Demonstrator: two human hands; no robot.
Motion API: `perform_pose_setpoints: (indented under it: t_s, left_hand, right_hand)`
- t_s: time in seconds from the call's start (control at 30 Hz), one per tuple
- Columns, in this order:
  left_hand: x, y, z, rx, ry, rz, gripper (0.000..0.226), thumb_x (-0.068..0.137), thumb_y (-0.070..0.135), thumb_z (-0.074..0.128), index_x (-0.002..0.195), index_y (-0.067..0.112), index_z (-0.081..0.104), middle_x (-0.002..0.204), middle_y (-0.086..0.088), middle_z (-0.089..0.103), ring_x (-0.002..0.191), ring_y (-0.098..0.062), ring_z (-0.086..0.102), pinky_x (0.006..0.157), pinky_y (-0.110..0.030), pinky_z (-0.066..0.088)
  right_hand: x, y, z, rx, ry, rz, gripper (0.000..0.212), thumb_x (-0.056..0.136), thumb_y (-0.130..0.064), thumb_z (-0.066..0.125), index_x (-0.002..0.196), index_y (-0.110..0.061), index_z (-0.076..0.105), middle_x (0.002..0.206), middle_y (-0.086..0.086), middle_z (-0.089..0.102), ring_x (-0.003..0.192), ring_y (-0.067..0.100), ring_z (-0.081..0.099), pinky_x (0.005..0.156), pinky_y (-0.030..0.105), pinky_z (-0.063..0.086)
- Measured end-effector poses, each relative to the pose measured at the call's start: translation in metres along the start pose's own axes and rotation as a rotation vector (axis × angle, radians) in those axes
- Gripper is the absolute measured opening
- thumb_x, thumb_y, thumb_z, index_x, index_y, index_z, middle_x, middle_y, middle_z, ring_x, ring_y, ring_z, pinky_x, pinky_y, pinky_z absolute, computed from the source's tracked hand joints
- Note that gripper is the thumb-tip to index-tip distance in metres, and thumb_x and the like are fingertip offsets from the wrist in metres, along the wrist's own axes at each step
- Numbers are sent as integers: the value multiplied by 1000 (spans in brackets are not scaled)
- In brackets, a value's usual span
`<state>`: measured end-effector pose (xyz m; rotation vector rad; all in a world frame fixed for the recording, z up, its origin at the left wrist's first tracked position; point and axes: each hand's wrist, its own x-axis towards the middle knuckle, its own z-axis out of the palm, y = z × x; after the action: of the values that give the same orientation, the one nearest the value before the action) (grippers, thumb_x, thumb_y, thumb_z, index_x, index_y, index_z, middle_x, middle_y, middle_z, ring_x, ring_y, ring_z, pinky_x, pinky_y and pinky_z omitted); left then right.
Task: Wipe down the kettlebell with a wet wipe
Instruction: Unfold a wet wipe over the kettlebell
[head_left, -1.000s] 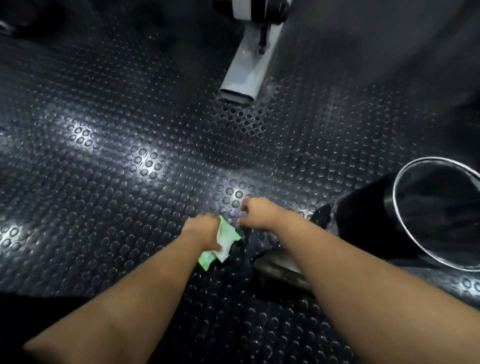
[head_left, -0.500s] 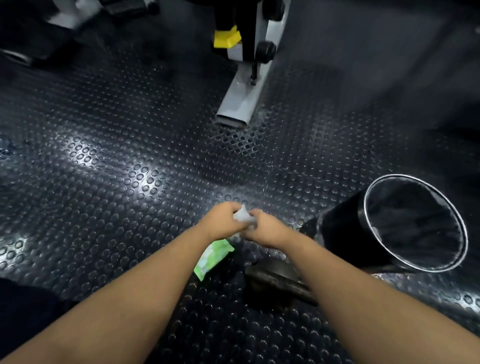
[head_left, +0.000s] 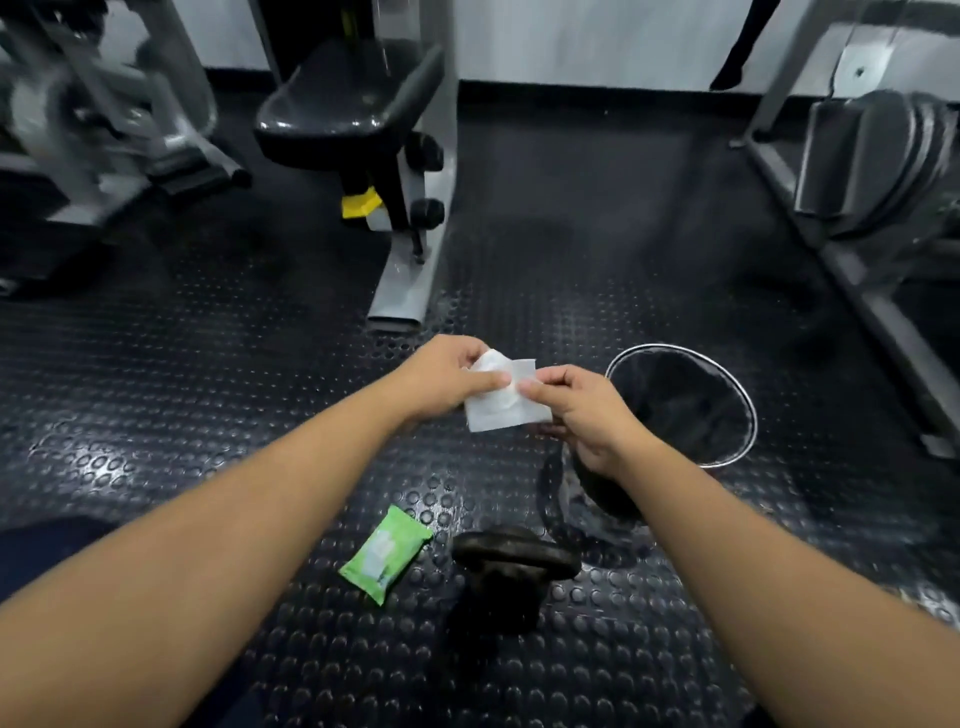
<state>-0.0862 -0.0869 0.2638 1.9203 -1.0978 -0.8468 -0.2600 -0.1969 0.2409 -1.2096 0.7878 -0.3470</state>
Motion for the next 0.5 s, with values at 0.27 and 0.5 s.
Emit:
perform_pose_setpoints:
  t_s: [0.27,0.5]
  left_hand:
    - [-52,51,9,-274,89,-8,23,90,34,79,102,16,73,98,-4,78,98,-25,74,88,-44,62]
    - [-107,94,1,-384,105,8,22,95,33,72,101,12,73,104,-3,78,100,-22,74,84,-38,63]
  right_hand:
    - [-57,-41,-5,50,-86,-19,25,89,-9,79,111,0,73,109,16,78,95,25,76,73,30,61]
    - [-111,-78,0,-4,-134,-149,19,88,-17,81,98,-8,68,96,11,74,91,23,70,78,34,55]
